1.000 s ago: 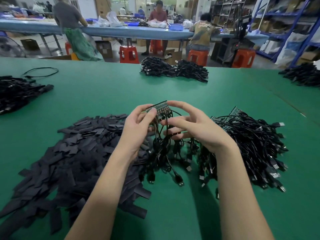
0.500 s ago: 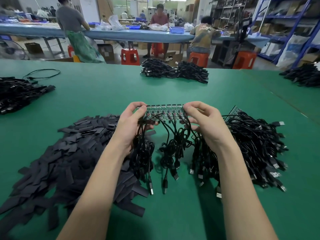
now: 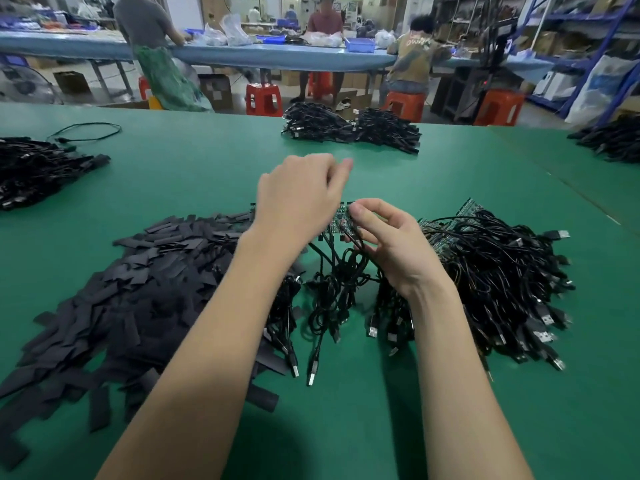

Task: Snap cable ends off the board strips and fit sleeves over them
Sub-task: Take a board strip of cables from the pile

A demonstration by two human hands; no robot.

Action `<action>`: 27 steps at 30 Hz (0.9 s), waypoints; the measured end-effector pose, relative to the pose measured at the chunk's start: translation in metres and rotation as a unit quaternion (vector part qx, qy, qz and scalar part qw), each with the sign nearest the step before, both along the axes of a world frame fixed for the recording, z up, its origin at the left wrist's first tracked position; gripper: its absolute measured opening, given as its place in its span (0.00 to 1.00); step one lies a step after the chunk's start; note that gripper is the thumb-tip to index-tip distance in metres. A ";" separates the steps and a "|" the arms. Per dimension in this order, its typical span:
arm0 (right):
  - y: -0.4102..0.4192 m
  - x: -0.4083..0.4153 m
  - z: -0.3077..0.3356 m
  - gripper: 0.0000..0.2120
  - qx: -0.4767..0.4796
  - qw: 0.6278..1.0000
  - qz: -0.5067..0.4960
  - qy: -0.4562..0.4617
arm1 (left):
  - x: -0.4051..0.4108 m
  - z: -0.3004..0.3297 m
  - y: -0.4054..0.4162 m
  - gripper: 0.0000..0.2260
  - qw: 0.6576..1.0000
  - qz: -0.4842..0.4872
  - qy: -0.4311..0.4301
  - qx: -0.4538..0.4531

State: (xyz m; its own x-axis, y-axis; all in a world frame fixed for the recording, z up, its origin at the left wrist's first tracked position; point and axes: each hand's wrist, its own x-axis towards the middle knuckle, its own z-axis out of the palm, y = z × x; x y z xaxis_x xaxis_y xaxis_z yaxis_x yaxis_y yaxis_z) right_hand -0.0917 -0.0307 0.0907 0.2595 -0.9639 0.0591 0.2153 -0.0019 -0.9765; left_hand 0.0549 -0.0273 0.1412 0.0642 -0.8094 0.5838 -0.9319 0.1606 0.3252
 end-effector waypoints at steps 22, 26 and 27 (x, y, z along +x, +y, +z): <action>0.005 -0.006 0.013 0.04 0.095 0.994 0.013 -0.047 | 0.013 -0.032 -0.002 0.32 0.965 -0.126 0.227 0.025; 0.003 -0.003 0.021 0.02 0.011 0.993 -0.116 -0.019 | 0.025 -0.049 0.003 0.31 0.956 -0.154 0.175 0.181; 0.003 0.001 0.023 0.02 -0.015 0.989 -0.144 -0.003 | 0.026 -0.055 0.004 0.31 0.949 -0.156 0.175 0.212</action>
